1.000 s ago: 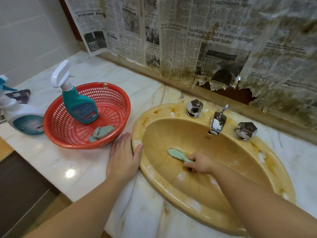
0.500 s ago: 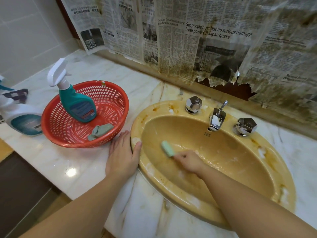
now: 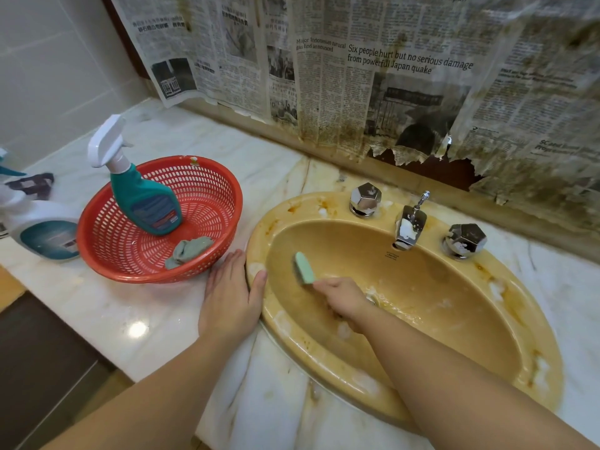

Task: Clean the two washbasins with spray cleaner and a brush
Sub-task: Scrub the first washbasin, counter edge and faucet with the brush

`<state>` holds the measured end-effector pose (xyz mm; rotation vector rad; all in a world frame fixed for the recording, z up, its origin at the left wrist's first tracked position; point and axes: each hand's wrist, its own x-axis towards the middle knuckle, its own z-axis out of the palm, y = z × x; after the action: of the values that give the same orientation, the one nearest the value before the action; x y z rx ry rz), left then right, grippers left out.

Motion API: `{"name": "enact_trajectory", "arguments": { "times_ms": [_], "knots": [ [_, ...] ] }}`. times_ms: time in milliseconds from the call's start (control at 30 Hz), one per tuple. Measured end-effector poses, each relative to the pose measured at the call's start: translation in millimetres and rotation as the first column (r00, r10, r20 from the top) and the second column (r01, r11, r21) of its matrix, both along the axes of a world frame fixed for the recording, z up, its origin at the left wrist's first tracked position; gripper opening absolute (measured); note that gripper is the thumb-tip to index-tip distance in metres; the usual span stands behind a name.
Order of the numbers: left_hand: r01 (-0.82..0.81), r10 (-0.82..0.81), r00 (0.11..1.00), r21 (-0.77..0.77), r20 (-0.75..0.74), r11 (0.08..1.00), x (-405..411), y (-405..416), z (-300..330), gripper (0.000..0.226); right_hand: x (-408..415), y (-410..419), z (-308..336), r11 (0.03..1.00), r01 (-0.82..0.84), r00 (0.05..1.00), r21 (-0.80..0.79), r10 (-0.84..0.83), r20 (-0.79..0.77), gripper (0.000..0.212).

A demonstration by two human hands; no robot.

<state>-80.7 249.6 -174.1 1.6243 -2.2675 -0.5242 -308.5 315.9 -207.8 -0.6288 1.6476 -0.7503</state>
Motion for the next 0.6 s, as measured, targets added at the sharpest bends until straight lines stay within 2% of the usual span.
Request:
{"name": "enact_trajectory", "arguments": {
  "times_ms": [33,67,100,167,200,233,300,333,367,433,467,533,567,600],
  "knots": [
    [0.0,0.0,1.0,-0.003,-0.001,1.0,-0.2,0.1,0.8,0.071,3.0,0.0,0.3,0.998,-0.047,0.974,0.037,0.037,0.224,0.019],
    [-0.002,0.002,1.0,-0.003,-0.001,1.0,-0.2,0.1,1.3,0.071,4.5,0.1,3.1,0.996,-0.083,0.94,0.042,0.064,0.334,0.018],
    [-0.003,0.003,1.0,-0.002,-0.002,1.0,-0.3,0.0,1.6,0.071,3.7,-1.6,5.7,0.995,-0.101,0.947,0.015,0.091,0.308,0.018],
    [-0.008,0.008,1.0,0.002,-0.004,1.0,-0.4,-0.1,0.6,0.069,-1.7,-8.3,-1.4,0.993,-0.054,0.999,-0.1,0.055,0.0,0.018],
    [-0.009,0.009,1.0,0.003,-0.005,1.0,-0.3,-0.2,-0.2,0.068,-4.2,-10.2,-2.2,0.991,-0.048,0.997,-0.128,0.039,-0.073,0.017],
    [-0.008,0.008,1.0,0.002,-0.005,1.0,-0.2,-0.7,-0.5,0.069,-5.4,-12.3,-1.5,0.99,-0.073,0.996,-0.117,0.068,-0.051,0.014],
    [-0.011,0.011,1.0,0.002,-0.005,1.0,0.1,-1.0,-1.0,0.069,-5.3,-11.5,0.5,0.971,-0.223,0.966,-0.083,0.232,0.116,0.015],
    [-0.014,0.014,1.0,0.002,-0.007,1.0,0.2,-1.4,-1.4,0.068,-6.9,-15.0,0.8,0.97,-0.224,0.966,-0.095,0.234,0.11,0.018],
    [-0.014,0.014,1.0,-0.001,-0.011,1.0,0.0,-1.3,-1.6,0.068,-9.4,-20.1,0.4,0.976,-0.166,0.985,-0.14,0.171,0.027,0.019],
    [-0.017,0.017,1.0,-0.009,-0.014,1.0,-0.2,-0.7,-1.9,0.067,-9.2,-27.6,-5.1,0.964,-0.003,0.993,-0.264,-0.029,-0.118,0.016],
    [-0.017,0.017,1.0,-0.012,-0.015,1.0,0.0,-0.7,-2.9,0.067,-6.0,-29.0,-6.2,0.959,0.024,0.994,-0.282,-0.052,-0.093,0.015],
    [-0.014,0.013,1.0,-0.016,-0.018,1.0,0.3,-1.7,-4.4,0.067,1.7,-25.1,-11.1,0.957,-0.111,0.991,-0.268,0.127,0.041,0.014],
    [-0.012,0.012,1.0,-0.018,-0.017,1.0,0.6,-1.9,-4.9,0.067,3.0,-22.8,-13.8,0.945,-0.171,0.982,-0.278,0.187,0.034,0.013],
    [-0.011,0.011,1.0,-0.021,-0.018,1.0,0.5,-2.3,-5.3,0.067,0.7,-24.6,-15.4,0.938,-0.161,0.987,-0.308,0.154,-0.046,0.015]
  ]
}}
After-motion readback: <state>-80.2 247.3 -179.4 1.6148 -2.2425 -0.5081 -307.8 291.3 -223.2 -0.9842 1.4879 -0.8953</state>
